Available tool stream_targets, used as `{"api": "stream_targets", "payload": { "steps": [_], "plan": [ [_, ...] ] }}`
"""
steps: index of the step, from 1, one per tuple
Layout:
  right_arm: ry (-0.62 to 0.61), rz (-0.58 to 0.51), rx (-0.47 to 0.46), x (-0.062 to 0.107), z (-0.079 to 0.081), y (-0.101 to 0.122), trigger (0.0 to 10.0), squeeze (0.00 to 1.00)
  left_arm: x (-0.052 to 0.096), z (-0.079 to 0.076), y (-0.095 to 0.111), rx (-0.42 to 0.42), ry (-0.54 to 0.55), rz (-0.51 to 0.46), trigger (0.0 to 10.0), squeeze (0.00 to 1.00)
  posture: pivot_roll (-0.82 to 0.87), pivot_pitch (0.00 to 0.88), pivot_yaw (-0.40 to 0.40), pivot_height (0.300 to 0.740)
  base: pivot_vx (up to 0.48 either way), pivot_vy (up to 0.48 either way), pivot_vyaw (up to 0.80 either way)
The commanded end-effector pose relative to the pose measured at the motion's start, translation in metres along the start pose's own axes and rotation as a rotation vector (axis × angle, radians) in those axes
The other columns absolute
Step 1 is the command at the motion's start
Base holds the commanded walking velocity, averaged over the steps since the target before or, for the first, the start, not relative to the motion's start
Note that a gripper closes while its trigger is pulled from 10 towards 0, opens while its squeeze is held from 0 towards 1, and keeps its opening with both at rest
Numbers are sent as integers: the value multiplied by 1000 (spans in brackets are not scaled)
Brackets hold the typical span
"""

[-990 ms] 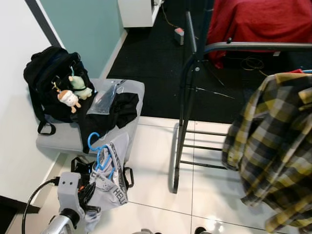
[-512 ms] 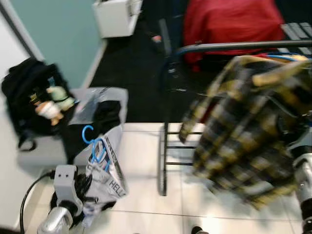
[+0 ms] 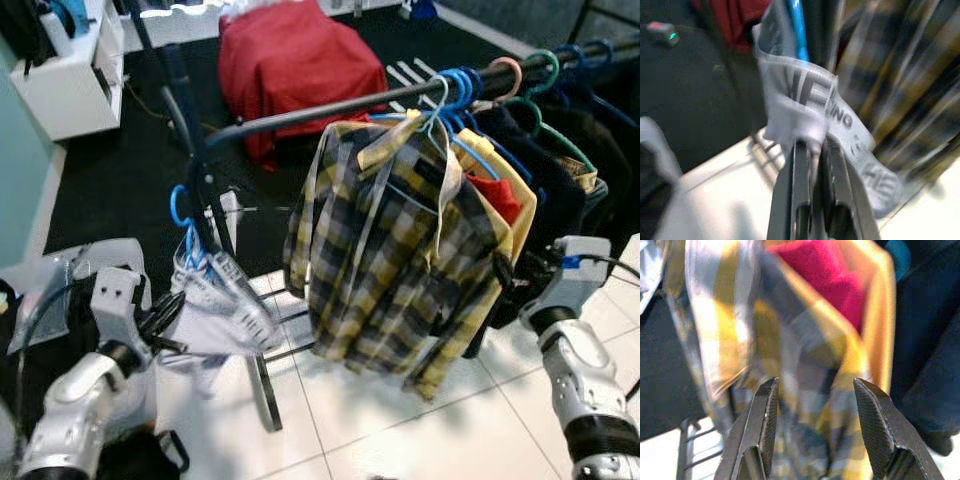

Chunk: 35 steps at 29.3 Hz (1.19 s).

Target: Hang hanger

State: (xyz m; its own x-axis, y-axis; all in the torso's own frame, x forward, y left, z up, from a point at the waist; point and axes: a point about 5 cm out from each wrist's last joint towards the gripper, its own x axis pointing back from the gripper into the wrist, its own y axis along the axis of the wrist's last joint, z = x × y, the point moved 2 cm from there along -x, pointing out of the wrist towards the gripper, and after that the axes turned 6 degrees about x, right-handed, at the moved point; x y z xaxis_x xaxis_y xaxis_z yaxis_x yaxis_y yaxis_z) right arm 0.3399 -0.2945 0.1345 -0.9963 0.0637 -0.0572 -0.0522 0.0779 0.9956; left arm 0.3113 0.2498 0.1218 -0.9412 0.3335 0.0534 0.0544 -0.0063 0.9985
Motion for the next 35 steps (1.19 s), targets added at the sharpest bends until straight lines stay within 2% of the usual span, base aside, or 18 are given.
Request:
{"api": "stream_targets", "payload": {
  "steps": [1,2,4,5,7,8,10,14,17,20,21,23,24,26,27,30,33,35],
  "plan": [
    [18,-11,18,-1,4,4,10000,0,5,17,1,-156,16,104,10000,0,-53,142,76,740,0,0,0],
    [18,-11,18,-1,4,4,10000,0,5,17,1,-156,16,104,10000,0,-53,142,76,740,0,0,0],
    [20,-10,20,0,4,6,10000,0,17,46,4,-359,82,243,10000,0,-53,142,78,740,0,0,0],
    [20,-10,20,0,4,6,10000,0,17,46,4,-359,82,243,10000,0,-53,142,78,740,0,0,0],
    [25,-11,22,1,5,8,10000,0,35,64,-2,-538,68,440,10000,0,-51,142,79,740,0,0,0],
    [25,-11,22,1,5,8,10000,0,35,64,-2,-538,68,440,10000,0,-51,142,79,740,0,0,0],
    [30,-11,24,2,6,9,10000,0,52,70,-9,-595,15,575,10000,0,-51,142,79,740,0,0,0],
    [41,-16,28,2,7,10,10000,0,69,68,-12,-593,-92,669,10000,0,-54,145,79,740,0,0,0],
    [50,-19,29,3,8,11,10000,0,82,54,-11,-553,-245,708,10000,0,-53,144,76,740,0,0,0],
    [66,-26,23,2,10,13,10000,0,106,-5,3,-404,-667,708,10000,0,-54,140,75,740,0,0,0],
    [66,-26,23,2,10,13,10000,0,106,-5,3,-404,-667,708,10000,0,-54,140,75,740,0,0,0],
    [67,-27,23,2,10,15,10000,0,113,-30,10,-349,-824,706,10000,0,-54,140,75,740,0,0,0],
    [67,-27,23,2,10,15,10000,0,113,-30,10,-349,-824,706,10000,0,-54,140,75,740,0,0,0],
    [63,-24,18,1,11,15,10000,0,98,-55,23,-311,-885,545,10000,0,-53,139,76,740,0,0,0],
    [58,-18,11,1,12,15,10000,0,82,-77,39,-252,-916,356,10000,0,-59,132,78,740,0,0,0],
    [55,-12,8,0,12,14,10000,0,73,-90,51,-207,-928,239,10000,0,-59,132,78,740,0,0,0],
    [56,-4,1,0,13,14,10000,0,34,-120,79,-14,-782,-89,10000,0,-63,132,77,740,0,0,-781],
    [55,-5,3,-1,14,14,10000,0,18,-131,90,136,-673,-200,10000,0,-65,133,77,740,0,0,-781]
  ]
}}
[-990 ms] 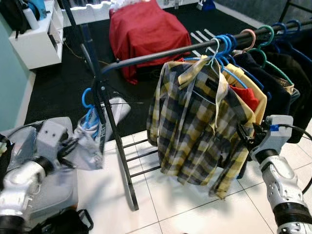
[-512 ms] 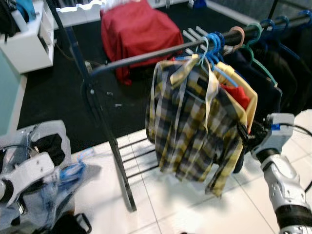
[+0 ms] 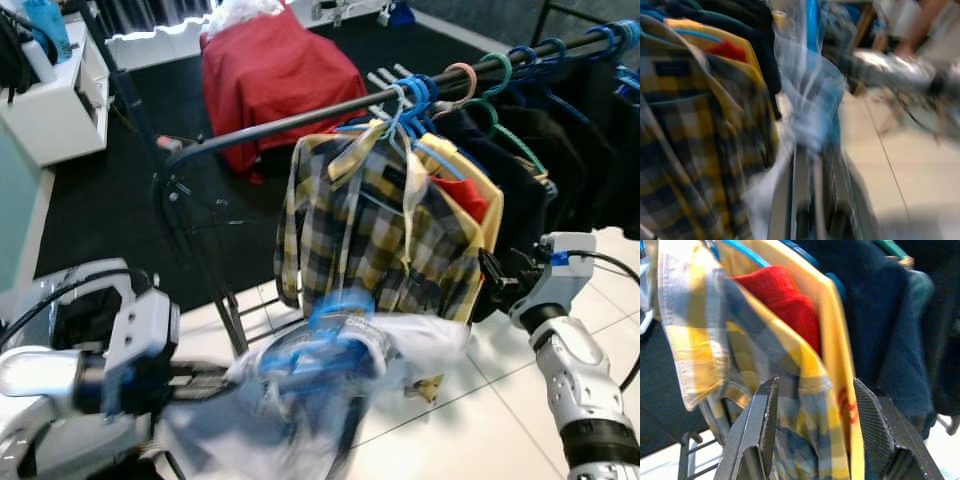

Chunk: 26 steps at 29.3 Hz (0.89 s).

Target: Hang hanger

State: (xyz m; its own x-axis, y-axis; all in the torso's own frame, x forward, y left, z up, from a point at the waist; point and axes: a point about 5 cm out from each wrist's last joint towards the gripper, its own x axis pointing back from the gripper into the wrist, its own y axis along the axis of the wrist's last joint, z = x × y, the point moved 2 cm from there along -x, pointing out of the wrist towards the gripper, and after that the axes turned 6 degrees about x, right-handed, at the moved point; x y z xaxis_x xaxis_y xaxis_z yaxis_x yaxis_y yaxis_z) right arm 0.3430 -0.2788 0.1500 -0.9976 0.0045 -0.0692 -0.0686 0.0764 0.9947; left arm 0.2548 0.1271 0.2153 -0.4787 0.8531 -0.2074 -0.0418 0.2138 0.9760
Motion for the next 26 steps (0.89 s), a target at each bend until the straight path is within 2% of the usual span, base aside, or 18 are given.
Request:
{"api": "stream_targets", "payload": {
  "steps": [1,2,5,9,11,13,14,15,16,18,19,21,25,26],
  "plan": [
    [-1,8,2,3,0,-2,10000,0,1,5,0,56,107,-15,10000,0,-65,133,77,740,0,0,-619],
    [1,6,1,3,0,-1,10000,0,-3,7,-1,65,156,-30,10000,0,-65,133,77,740,0,0,0],
    [2,5,0,3,1,-1,10000,0,-4,9,-2,69,185,-34,10000,0,-65,133,77,740,0,0,0],
    [24,4,0,3,6,-2,10000,0,-13,1,-9,145,248,-47,10000,0,-64,136,74,740,0,0,0],
    [29,4,-2,3,8,-2,10000,0,-15,-2,-15,124,279,0,10000,0,-63,139,76,740,0,0,0],
    [33,6,-4,3,10,-3,10000,0,-13,2,-23,45,338,94,10000,0,-62,141,77,740,0,0,0],
    [33,6,-4,3,10,-3,10000,0,-13,2,-23,45,338,94,10000,0,-62,141,77,740,0,0,0],
    [35,10,-7,3,12,-4,10000,0,-9,18,-31,-24,472,194,10000,0,-60,143,77,740,0,0,0],
    [35,10,-7,3,12,-4,10000,0,-9,18,-31,-24,472,194,10000,0,-60,143,77,740,0,0,0],
    [34,12,-9,4,13,-4,10000,0,-6,27,-33,-66,561,238,10000,0,-58,145,78,740,0,0,0],
    [31,15,-11,3,13,-5,10000,0,-3,35,-35,-65,648,257,10000,0,-58,145,78,740,0,0,0],
    [35,11,-18,3,17,-5,10000,0,-4,43,-33,-27,740,223,10000,0,-58,146,81,740,0,0,0],
    [44,5,-15,3,22,-5,10000,0,-8,47,-31,-5,789,193,10000,0,-56,145,79,740,0,0,0],
    [73,-3,-19,4,28,-5,10000,0,-13,50,-31,0,821,178,10000,0,-59,145,77,740,0,0,0]
  ]
}}
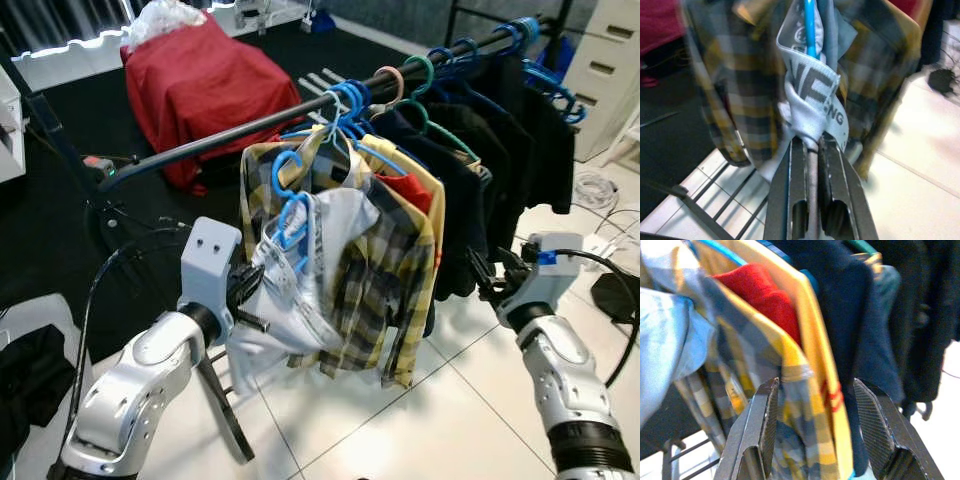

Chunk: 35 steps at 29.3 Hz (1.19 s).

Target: Hang hanger

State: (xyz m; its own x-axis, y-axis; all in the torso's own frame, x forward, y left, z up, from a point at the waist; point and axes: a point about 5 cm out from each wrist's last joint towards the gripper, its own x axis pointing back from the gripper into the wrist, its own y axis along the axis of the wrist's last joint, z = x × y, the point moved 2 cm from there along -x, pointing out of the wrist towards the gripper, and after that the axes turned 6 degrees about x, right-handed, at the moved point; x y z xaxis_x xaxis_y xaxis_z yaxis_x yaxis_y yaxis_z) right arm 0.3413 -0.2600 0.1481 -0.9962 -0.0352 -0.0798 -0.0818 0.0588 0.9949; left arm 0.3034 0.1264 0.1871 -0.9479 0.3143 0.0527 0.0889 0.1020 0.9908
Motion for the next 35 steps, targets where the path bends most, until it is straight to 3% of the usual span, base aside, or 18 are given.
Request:
{"api": "stream_targets", "payload": {
  "steps": [1,6,9,12,21,27,35],
  "plan": [
    [50,5,-6,2,14,-4,10000,0,-6,7,0,20,87,-5,10000,0,-60,145,78,740,0,0,431],
    [70,-2,-14,2,19,-4,10000,0,-14,4,4,37,114,-24,10000,0,-70,145,81,740,0,0,564],
    [60,-5,-21,2,20,-2,10000,0,-24,2,21,72,160,-98,10000,0,-80,145,87,740,0,0,144],
    [53,-2,-23,2,19,-3,10000,0,-25,3,25,74,176,-112,10000,0,-78,145,88,740,0,0,0],
    [20,17,-20,1,18,-6,10000,0,-25,15,18,80,293,-82,10000,0,-79,146,88,740,0,0,0],
    [-25,27,-11,2,12,-5,10000,0,-26,30,9,60,445,-36,10000,0,-86,143,91,740,0,0,0],
    [-35,33,-12,3,12,-6,10000,0,-32,31,15,91,485,-68,10000,0,-91,139,91,740,0,0,0]
  ]
}}
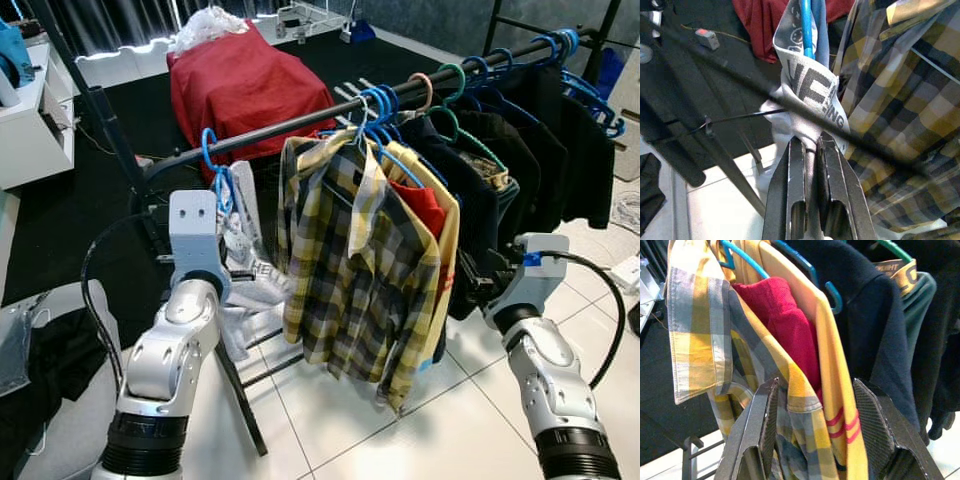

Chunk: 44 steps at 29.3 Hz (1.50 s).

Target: Hang hanger

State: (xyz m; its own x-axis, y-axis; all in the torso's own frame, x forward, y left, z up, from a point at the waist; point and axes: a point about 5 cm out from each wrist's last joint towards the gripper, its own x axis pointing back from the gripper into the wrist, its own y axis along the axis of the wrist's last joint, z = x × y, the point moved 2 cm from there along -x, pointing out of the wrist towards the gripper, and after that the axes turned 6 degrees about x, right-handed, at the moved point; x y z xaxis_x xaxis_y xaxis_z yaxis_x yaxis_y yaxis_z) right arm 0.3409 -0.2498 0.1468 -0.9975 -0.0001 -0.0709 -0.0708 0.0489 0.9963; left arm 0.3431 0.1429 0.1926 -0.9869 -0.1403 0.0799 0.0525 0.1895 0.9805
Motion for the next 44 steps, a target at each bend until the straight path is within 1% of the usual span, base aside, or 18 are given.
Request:
{"api": "stream_targets", "payload": {
  "steps": [1,6,9,16,17,18,25,28,30,32,34,36,37,39,40,41,42,44],
  "plan": [
    [-1,22,-1,2,1,-5,10000,0,-2,4,4,10,24,-24,10000,0,-91,139,91,740,0,0,0],
    [-15,29,2,2,2,-6,10000,0,-6,-2,0,-22,29,-8,10000,0,-95,141,93,740,0,0,0],
    [-16,41,0,4,4,-9,10000,0,-8,3,-14,-71,50,33,10000,0,-97,144,96,740,0,0,0],
    [-1,58,-2,7,11,-15,10000,0,-9,17,-31,-95,84,83,10000,16,-98,148,96,740,0,0,0],
    [4,62,-4,8,13,-16,10000,0,-8,21,-34,-101,88,92,10000,835,-95,151,96,740,0,0,0],
    [8,65,-4,9,14,-17,10000,0,-8,23,-37,-102,90,98,10000,1000,-95,151,96,740,0,0,0],
    [12,71,-6,10,16,-19,10000,0,-6,26,-40,-92,88,104,10000,1000,-96,151,92,740,0,0,0],
    [14,85,7,10,14,-22,10000,0,0,42,-41,-99,78,79,10000,1000,-92,152,86,740,0,0,0],
    [14,85,7,10,14,-22,10000,0,0,42,-41,-99,78,79,10000,1000,-92,152,86,740,0,0,0],
    [1,106,16,12,10,-27,10000,0,5,55,-42,-122,50,50,10000,1000,-92,152,85,740,0,0,0],
    [1,106,16,12,10,-27,10000,0,5,55,-42,-122,50,50,10000,1000,-92,152,85,740,0,0,0],
    [-28,150,30,18,2,-39,10000,0,15,87,-53,-199,66,40,10000,1000,-86,153,82,740,0,0,0],
    [-28,150,30,18,2,-39,10000,0,15,87,-53,-199,66,40,10000,1000,-86,153,82,740,0,0,0],
    [-43,172,37,21,-1,-45,10000,0,22,108,-60,-238,96,49,10000,1000,-86,153,82,740,0,0,0],
    [-43,172,37,21,-1,-45,10000,0,22,108,-60,-238,96,49,10000,1000,-86,153,82,740,0,0,0],
    [-50,184,40,22,-3,-48,10000,0,26,119,-66,-250,123,59,10000,1000,-84,153,80,740,0,0,0],
    [-50,184,40,22,-3,-48,10000,0,26,119,-66,-250,123,59,10000,1000,-84,153,80,740,0,0,0],
    [-73,214,44,24,-6,-55,10000,0,37,143,-84,-255,193,106,10000,1000,-84,153,80,740,0,0,0]
  ]
}}
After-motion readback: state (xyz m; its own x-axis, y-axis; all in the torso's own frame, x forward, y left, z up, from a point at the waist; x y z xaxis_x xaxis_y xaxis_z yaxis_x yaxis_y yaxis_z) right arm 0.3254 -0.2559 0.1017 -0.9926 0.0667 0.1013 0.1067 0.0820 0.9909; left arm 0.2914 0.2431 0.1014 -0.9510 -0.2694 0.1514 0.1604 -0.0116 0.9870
